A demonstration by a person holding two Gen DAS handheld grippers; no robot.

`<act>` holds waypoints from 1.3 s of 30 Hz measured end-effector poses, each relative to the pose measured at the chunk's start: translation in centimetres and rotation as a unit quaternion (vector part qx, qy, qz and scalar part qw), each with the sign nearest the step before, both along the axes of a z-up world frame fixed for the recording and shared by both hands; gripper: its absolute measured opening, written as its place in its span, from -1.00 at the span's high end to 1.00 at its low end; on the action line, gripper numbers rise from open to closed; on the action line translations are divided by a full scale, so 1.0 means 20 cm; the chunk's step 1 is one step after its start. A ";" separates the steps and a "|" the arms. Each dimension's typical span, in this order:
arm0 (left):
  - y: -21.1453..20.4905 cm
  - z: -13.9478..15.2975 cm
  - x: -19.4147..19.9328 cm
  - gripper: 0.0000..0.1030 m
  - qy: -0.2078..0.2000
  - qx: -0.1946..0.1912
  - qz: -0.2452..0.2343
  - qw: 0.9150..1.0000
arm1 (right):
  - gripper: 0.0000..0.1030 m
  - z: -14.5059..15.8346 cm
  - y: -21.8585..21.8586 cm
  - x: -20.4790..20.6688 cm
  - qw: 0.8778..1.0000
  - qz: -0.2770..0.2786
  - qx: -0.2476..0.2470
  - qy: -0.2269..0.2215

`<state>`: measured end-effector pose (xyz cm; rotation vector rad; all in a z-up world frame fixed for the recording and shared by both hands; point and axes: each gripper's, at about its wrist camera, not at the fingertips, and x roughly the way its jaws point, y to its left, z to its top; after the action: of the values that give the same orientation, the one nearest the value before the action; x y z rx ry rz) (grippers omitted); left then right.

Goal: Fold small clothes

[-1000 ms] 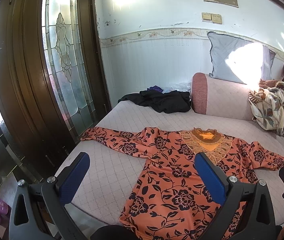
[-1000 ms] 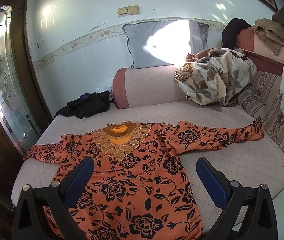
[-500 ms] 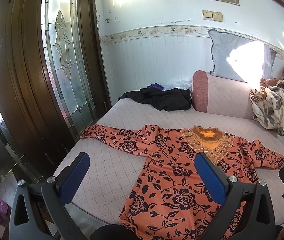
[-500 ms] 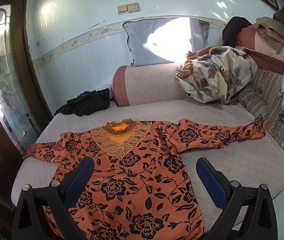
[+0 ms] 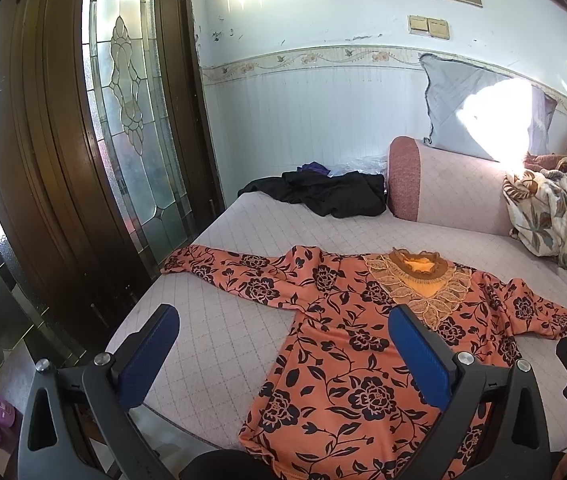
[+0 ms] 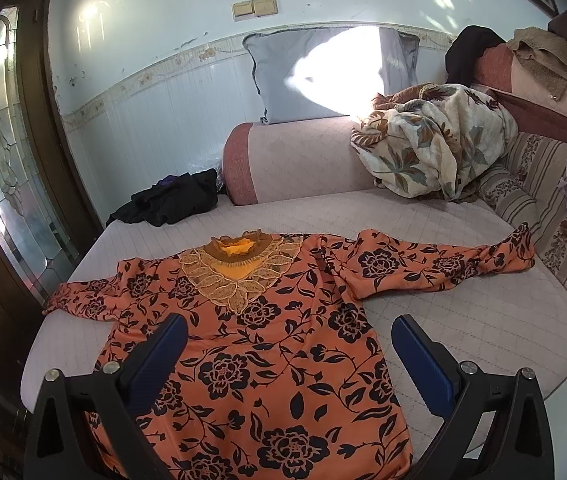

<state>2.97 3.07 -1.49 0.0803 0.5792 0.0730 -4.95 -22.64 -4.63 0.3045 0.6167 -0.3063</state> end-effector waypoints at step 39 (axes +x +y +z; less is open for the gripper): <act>-0.09 0.00 -0.04 -1.00 0.002 0.011 -0.035 0.999 | -1.00 0.07 0.08 0.05 0.996 -0.020 -0.069 0.048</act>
<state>2.12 1.19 -1.56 0.1213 0.5782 0.0102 -3.92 -20.97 -3.16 0.1691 0.6812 -0.4015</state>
